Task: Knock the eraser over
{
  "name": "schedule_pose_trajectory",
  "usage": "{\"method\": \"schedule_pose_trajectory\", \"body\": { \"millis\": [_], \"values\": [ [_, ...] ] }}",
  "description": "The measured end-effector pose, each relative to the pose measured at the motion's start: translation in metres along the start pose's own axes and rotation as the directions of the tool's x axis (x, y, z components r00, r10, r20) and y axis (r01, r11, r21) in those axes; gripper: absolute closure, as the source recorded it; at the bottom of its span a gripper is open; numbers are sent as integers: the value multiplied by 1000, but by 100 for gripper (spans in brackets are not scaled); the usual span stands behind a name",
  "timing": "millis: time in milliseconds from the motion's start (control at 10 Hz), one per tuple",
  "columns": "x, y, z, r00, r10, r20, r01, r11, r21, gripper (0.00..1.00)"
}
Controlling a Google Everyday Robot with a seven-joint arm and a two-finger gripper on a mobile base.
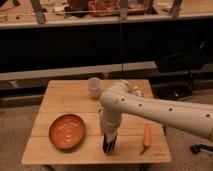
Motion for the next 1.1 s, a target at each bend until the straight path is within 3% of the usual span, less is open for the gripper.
{"method": "schedule_pose_trajectory", "body": {
  "millis": [1100],
  "values": [
    [-5, 7, 3, 1000, 16, -4, -16, 1000, -22, 100]
  ]
}}
